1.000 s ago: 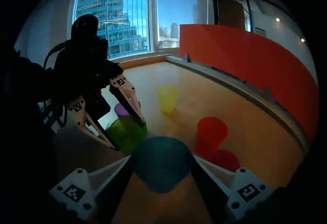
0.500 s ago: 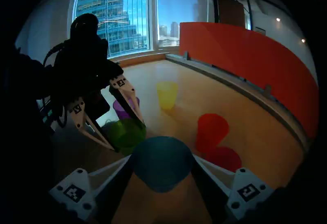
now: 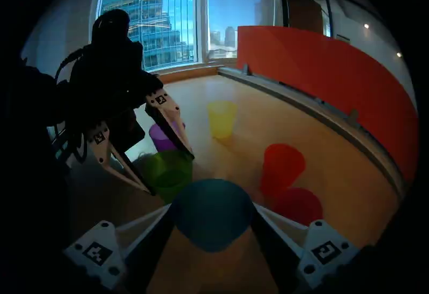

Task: Pour water

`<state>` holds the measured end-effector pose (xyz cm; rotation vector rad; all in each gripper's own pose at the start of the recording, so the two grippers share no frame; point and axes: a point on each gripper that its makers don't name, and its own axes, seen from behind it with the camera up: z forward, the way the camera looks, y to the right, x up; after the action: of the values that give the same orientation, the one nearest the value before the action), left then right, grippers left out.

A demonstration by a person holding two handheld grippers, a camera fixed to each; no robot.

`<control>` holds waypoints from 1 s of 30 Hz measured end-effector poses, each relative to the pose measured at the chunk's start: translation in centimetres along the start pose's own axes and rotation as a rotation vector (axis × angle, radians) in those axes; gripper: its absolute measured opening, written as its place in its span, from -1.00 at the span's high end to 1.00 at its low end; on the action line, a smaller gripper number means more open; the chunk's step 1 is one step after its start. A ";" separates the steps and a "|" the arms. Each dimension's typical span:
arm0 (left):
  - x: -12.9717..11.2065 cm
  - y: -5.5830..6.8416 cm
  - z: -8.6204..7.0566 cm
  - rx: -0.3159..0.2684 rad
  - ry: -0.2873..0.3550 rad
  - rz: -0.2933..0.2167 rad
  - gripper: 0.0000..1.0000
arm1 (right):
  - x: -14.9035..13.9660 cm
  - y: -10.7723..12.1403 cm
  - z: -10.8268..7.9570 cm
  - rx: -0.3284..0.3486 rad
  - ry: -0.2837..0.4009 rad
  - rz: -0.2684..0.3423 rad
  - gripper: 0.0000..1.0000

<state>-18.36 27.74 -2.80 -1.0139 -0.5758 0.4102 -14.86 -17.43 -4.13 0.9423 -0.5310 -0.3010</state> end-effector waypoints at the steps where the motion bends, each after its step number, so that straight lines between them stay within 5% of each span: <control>1: 0.0 0.0 0.0 0.000 0.000 0.002 -0.95 | 0.0 -0.1 0.0 0.001 0.000 0.000 -0.88; 16: 0.9 -0.2 -1.8 0.016 0.028 0.015 -0.95 | -0.6 -0.3 0.6 -0.005 -0.007 -0.005 -0.89; 30: 2.5 0.3 -5.5 0.056 0.103 0.013 -0.96 | -1.9 -1.2 2.0 0.006 -0.014 0.006 -0.89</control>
<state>-13.02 25.61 -4.66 -0.9794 -0.4631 0.3819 -17.55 -18.58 -4.73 0.9452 -0.5483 -0.3006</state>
